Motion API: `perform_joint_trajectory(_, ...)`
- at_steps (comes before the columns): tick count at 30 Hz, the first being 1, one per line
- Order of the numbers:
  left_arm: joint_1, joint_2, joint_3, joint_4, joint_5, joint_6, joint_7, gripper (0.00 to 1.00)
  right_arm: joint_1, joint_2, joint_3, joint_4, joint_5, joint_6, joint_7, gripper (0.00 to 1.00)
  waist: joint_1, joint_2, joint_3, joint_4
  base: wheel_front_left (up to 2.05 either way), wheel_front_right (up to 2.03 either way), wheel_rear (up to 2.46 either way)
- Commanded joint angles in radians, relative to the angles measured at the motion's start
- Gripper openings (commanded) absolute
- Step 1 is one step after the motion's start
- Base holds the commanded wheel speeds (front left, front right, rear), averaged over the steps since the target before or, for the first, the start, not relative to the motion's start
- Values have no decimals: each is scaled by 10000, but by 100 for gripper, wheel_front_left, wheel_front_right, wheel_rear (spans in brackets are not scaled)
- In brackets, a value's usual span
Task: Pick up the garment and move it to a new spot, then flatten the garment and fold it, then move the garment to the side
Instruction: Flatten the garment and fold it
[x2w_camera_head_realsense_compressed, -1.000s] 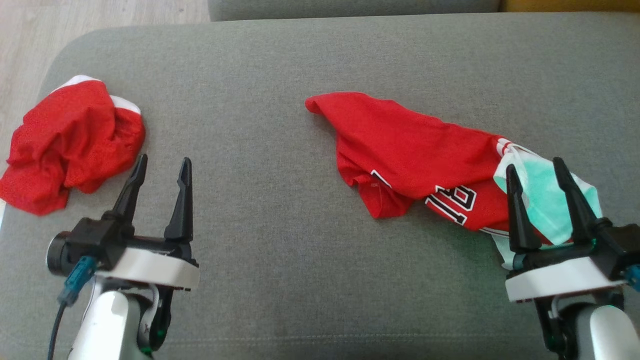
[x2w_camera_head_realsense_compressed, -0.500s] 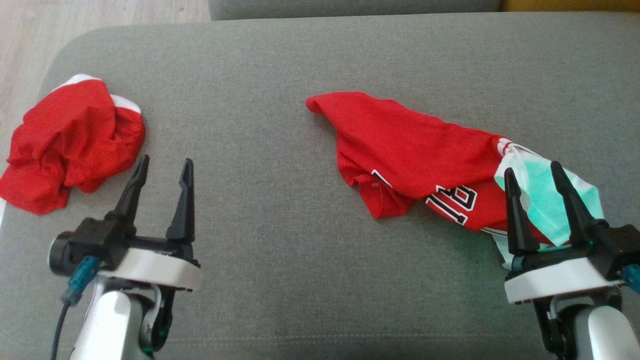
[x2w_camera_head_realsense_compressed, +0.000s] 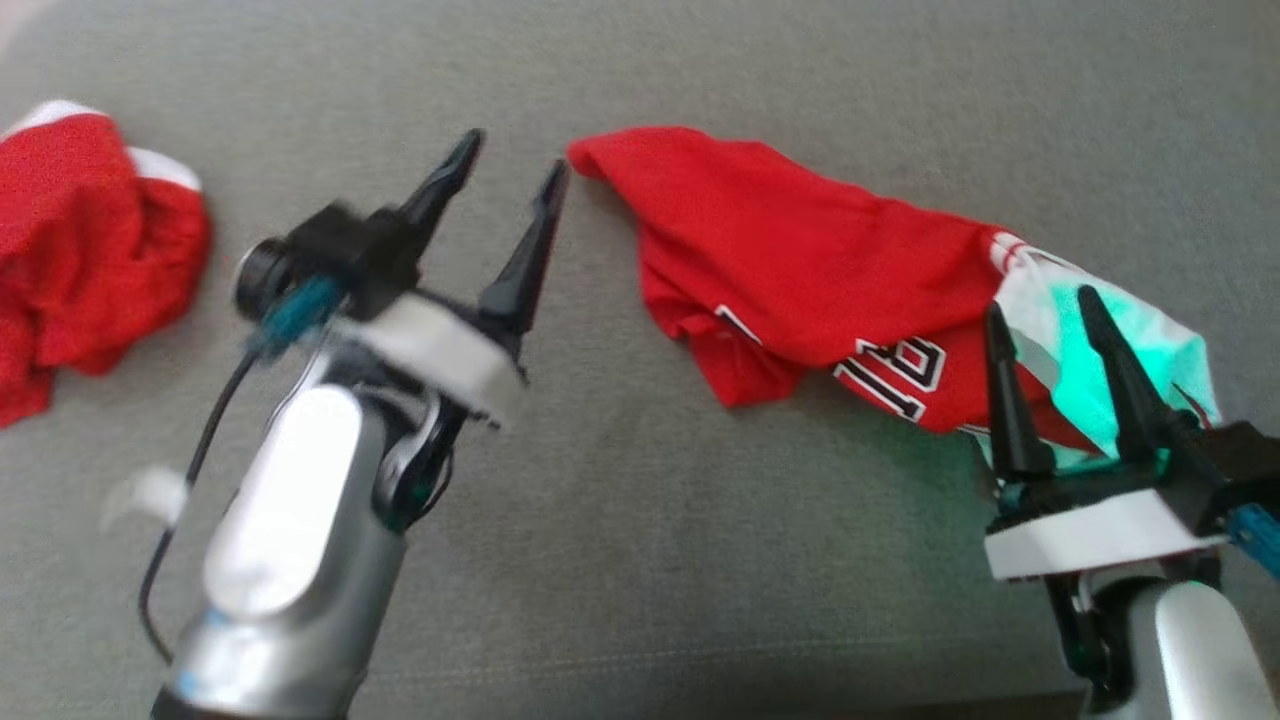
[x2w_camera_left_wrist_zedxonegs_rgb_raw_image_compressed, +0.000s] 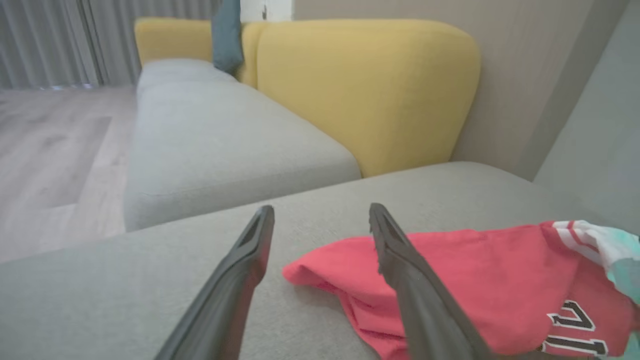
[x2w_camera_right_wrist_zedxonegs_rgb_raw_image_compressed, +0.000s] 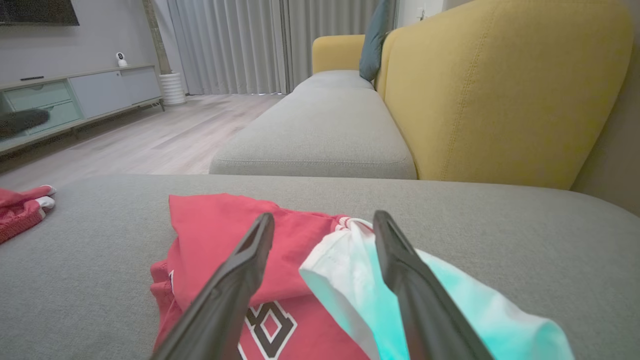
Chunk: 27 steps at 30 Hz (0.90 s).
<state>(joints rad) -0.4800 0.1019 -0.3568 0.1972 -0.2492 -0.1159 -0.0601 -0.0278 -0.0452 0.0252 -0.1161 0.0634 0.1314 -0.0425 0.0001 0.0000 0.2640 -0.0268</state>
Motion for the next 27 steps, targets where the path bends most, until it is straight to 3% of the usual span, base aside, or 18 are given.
perform_joint_trajectory(1, -650, 38, 121, 123, -369, -58, 303, 100, -362, -51, 334, -273, 68, -7, -116, 100, -1, 0, 389, -411, 0, 0, 0)
perform_joint_trajectory(12, -3207, 231, -778, 3682, -1514, -143, 1572, 100, -683, -51, 718, 230, 456, -7, -494, 100, -1, 0, 1065, -1312, 0, 0, 0)
perform_joint_trajectory(25, -4701, 398, -1213, 6553, -1484, -120, 2301, 100, -830, -51, 1040, 635, 722, -7, -683, 100, -1, 0, 1126, -1640, 0, 0, 0)
perform_joint_trajectory(26, -4752, 385, -1245, 6706, -1495, -122, 2308, 93, -851, -51, 1052, 643, 737, -7, -692, 100, -1, 0, 1127, -1664, 0, 0, 0)
perform_joint_trajectory(27, -4801, 377, -1275, 6834, -1505, -124, 2283, 43, -868, -51, 1059, 651, 746, -7, -702, 100, -1, 0, 1126, -1687, 0, 0, 0)
